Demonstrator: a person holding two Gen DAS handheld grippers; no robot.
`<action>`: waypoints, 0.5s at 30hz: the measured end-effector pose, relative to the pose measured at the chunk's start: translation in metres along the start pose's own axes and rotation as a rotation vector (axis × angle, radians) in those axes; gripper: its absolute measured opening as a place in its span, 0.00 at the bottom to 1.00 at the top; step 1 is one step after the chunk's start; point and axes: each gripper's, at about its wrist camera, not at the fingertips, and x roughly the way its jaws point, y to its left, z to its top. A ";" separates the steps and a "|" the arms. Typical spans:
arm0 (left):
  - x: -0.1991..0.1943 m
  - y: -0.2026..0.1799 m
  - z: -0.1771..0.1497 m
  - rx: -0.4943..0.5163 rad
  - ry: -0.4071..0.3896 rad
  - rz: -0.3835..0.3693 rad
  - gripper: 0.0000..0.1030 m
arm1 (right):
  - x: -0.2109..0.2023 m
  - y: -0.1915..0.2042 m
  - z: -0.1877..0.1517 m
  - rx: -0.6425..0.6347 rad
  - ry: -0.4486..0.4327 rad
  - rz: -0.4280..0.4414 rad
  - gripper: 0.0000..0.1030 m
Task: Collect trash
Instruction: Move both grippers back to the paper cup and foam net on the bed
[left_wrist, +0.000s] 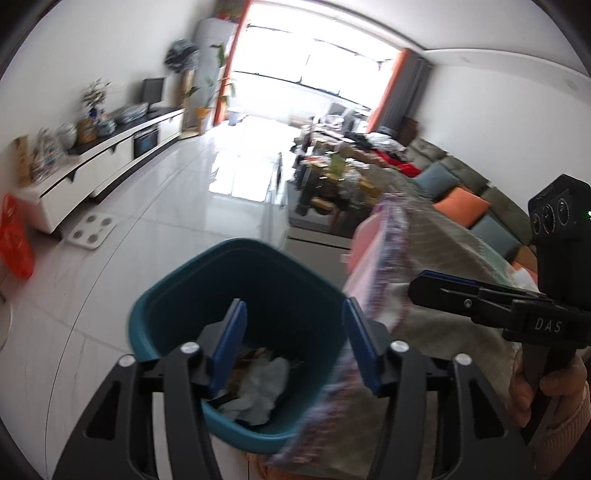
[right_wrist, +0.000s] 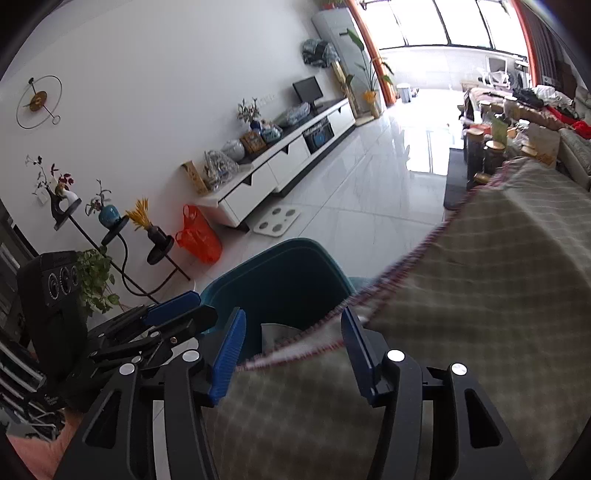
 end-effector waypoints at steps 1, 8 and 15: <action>-0.001 -0.010 0.000 0.023 -0.005 -0.022 0.58 | -0.008 -0.002 -0.002 -0.003 -0.013 -0.005 0.55; 0.004 -0.077 -0.006 0.144 0.002 -0.159 0.60 | -0.080 -0.027 -0.020 0.024 -0.129 -0.083 0.57; 0.021 -0.146 -0.014 0.235 0.042 -0.294 0.60 | -0.152 -0.072 -0.050 0.113 -0.217 -0.215 0.58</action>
